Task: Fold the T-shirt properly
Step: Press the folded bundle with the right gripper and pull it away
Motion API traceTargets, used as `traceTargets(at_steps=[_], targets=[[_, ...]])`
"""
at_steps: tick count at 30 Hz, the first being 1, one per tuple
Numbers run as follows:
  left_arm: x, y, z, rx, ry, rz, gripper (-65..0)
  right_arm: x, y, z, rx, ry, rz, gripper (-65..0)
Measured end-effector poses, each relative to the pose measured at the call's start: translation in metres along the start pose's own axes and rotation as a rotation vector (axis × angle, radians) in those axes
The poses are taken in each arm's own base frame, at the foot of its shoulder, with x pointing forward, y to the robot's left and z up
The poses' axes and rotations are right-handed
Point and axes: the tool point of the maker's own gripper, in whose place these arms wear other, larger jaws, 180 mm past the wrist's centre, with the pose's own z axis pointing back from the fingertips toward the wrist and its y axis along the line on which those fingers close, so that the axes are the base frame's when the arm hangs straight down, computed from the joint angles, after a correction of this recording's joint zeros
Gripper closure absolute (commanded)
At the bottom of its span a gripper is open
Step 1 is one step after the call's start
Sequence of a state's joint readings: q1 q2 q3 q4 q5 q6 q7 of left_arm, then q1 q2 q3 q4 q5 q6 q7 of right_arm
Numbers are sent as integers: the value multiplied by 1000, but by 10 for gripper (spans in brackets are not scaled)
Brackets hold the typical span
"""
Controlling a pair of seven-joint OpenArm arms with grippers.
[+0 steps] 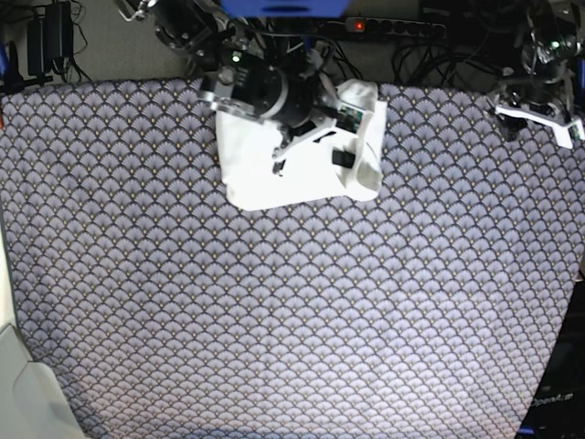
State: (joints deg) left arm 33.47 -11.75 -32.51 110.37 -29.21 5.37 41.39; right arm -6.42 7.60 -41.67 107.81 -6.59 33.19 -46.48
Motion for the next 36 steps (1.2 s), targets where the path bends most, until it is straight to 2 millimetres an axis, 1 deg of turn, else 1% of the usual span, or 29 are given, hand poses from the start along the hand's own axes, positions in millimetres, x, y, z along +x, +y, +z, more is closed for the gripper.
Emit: traceTargets(at_steps=[3, 6, 11, 14, 21, 23, 25, 27, 28, 29, 31, 33, 34, 36], targets=[[-6, 3, 2, 5, 16, -3, -380, 6, -9, -4, -8, -12, 12, 0], [-9, 5, 3, 15, 22, -1, -380, 9, -13, -15, -3, -5, 3, 0], [-19, 4, 5, 15, 40, 24, -380, 3, -20, -39, 16, 44, -13, 0], [-26, 7, 8, 19, 59, 14, -380, 10, -14, -47, 40, 43, 9, 0], [-34, 8, 11, 23, 77, 24, -380, 40, 16, -55, 119, 2, 165, 0], [-39, 9, 12, 26, 89, 22, -380, 43, 16, -55, 118, -8, 166, 0], [-43, 4, 12, 17, 103, 10, -379, 42, 5, -53, 97, 0, 186, 0], [-50, -9, 10, -19, 121, 4, -377, 43, -11, -45, 54, -7, 216, 0], [-53, -15, 10, -36, 129, -1, -366, 45, -18, -38, 34, -21, 226, 0], [-57, -22, 9, -52, 138, -6, -337, 45, -28, -30, 6, -32, 225, 0], [-65, -38, 8, -93, 154, -27, -246, 44, -56, -11, -76, -43, 207, 0], [-76, -55, 9, -140, 187, -40, -116, 41, -85, 9, -156, -60, 184, 0], [-80, -64, 10, -164, 201, -39, -67, 37, -102, 18, -205, -51, 175, 0], [-86, -74, 11, -192, 216, -53, -3, 27, -132, 36, -292, -38, 142, 0]])
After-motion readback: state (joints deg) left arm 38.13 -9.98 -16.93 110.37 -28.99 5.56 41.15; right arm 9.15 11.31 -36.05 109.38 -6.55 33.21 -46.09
